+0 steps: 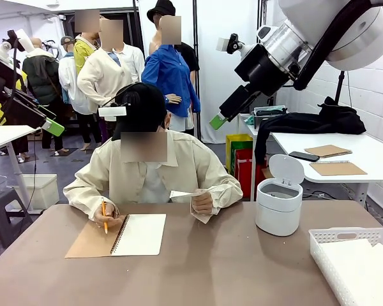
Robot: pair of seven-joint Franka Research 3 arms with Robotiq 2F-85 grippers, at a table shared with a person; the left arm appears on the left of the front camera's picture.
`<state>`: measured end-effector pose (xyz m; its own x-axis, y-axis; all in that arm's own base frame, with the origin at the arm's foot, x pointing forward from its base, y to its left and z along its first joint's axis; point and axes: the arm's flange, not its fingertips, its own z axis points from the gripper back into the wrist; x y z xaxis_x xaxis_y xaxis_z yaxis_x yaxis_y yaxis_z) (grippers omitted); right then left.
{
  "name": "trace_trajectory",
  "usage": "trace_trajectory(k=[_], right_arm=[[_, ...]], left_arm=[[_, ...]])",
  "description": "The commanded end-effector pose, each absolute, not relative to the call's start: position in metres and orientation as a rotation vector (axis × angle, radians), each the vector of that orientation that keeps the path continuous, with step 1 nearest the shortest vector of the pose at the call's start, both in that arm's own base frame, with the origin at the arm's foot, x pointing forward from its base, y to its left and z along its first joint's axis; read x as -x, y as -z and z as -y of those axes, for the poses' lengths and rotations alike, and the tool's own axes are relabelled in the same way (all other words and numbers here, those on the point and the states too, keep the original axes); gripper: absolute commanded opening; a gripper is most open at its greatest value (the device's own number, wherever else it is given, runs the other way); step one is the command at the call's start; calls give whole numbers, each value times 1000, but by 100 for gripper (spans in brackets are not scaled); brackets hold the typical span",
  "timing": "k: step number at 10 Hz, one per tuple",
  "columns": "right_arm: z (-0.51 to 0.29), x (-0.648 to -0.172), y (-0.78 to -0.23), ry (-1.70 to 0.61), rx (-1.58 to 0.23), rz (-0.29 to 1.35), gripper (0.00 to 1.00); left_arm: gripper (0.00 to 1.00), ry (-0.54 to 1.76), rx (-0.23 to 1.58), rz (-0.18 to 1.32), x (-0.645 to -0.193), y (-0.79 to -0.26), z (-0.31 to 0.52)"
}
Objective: Sort the paper based on its condition.
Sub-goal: If a person hands you a paper, place it in the Organizing basket , and if it's crumpled, put it in the Trash can.
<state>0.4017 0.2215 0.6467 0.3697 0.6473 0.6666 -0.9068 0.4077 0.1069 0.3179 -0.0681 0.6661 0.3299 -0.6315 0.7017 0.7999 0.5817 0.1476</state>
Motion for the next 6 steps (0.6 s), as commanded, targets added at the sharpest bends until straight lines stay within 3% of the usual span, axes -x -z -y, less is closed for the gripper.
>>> trace_trajectory(k=[1, 5, 6], right_arm=[[-217, -417, -630, -852, -531, 452, 100], [-205, -436, -570, -567, -477, 82, 100], [-206, -438, -554, -416, -418, 60, 100]], left_arm=[[100, 948, 246, 798, -318, -666, 67], [100, 948, 246, 798, -318, -666, 67], [100, 948, 246, 798, -318, -666, 67]])
